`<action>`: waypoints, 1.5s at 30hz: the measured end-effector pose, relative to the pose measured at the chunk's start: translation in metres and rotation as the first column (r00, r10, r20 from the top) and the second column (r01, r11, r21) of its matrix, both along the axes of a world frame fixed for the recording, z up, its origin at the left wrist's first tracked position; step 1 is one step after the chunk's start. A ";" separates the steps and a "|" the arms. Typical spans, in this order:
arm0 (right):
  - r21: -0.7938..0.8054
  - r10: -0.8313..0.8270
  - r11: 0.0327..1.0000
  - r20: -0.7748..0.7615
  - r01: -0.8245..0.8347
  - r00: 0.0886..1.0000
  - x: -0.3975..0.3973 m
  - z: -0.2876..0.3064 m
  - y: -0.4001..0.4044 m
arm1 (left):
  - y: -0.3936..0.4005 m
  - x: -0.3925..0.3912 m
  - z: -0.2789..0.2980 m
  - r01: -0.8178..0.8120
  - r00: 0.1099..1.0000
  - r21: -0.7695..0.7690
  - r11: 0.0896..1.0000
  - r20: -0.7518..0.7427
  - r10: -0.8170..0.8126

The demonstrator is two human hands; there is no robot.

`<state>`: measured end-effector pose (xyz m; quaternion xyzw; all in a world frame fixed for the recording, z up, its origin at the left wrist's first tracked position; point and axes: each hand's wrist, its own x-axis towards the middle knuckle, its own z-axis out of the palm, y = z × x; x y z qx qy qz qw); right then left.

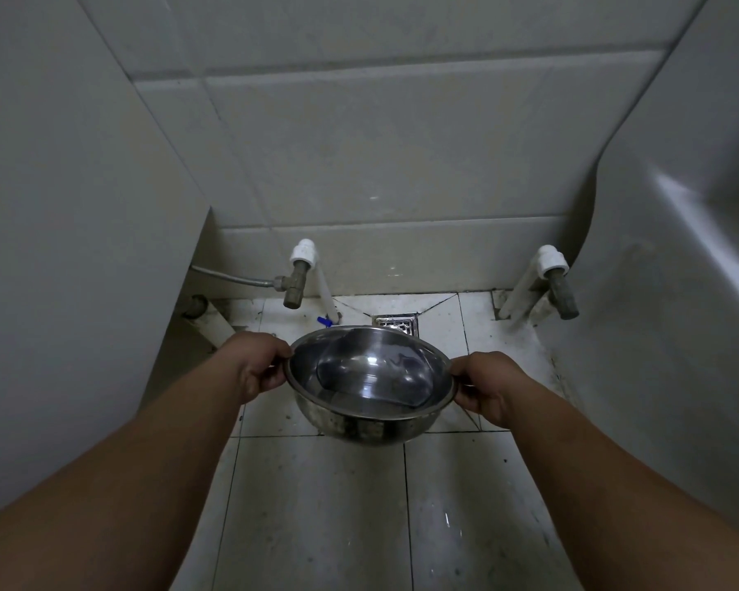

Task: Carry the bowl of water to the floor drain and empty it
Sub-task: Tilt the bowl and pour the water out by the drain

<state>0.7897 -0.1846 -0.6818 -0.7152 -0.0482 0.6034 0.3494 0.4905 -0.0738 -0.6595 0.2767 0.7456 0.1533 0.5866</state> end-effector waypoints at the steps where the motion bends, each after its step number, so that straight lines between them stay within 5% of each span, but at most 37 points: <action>1: -0.001 0.002 1.000 0.001 -0.002 1.000 0.000 0.000 0.000 | 0.001 0.000 -0.001 0.001 1.000 0.004 1.000 -0.007 -0.001; 45: -0.018 -0.015 1.000 -0.039 0.014 0.999 0.001 -0.004 0.002 | 0.005 0.007 0.009 -0.036 0.999 0.051 0.998 0.030 0.035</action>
